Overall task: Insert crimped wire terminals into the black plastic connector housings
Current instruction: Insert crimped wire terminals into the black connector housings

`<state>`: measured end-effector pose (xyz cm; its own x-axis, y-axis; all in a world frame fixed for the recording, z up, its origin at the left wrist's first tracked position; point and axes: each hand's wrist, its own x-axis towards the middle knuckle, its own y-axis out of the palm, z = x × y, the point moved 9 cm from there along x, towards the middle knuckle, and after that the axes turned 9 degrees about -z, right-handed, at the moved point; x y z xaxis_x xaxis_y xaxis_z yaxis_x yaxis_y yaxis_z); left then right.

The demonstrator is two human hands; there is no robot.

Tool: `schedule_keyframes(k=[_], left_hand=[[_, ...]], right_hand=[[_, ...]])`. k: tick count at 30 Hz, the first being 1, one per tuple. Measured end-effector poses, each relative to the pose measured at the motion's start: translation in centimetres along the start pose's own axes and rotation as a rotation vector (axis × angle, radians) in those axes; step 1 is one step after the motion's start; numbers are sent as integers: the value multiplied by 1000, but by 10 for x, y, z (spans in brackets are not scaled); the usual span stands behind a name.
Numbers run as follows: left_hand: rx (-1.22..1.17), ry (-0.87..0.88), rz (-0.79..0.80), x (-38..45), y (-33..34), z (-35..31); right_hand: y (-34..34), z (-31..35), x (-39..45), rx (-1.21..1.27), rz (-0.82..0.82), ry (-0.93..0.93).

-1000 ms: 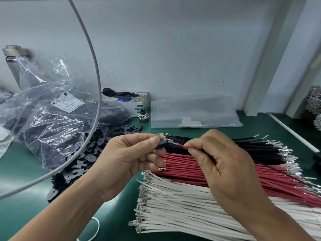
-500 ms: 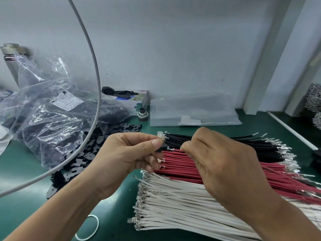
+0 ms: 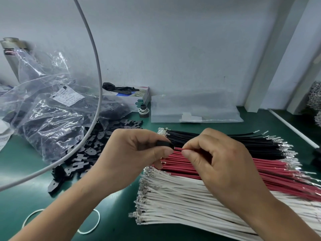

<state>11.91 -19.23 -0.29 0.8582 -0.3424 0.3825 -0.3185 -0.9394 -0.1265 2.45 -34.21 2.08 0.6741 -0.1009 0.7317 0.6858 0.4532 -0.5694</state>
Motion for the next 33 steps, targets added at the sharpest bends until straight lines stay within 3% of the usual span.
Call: schedule_keyframes(k=[5, 10, 17, 18, 22, 33], left_hand=[[-64, 4, 9, -1, 2, 1], [-65, -12, 18, -3, 4, 3], [-37, -42, 28, 2, 3, 11], [-21, -38, 13, 4, 0, 12], [-24, -45, -20, 6, -7, 15], [-70, -132, -16, 6, -8, 20]], right_hand=[[-1, 19, -1, -127, -91, -151], [0, 20, -2, -74, -84, -174], [-26, 27, 7, -208, -141, -264], [-24, 31, 6, -155, -91, -265], [25, 27, -13, -112, 424, -133], [19, 9, -7, 99, 416, 55]])
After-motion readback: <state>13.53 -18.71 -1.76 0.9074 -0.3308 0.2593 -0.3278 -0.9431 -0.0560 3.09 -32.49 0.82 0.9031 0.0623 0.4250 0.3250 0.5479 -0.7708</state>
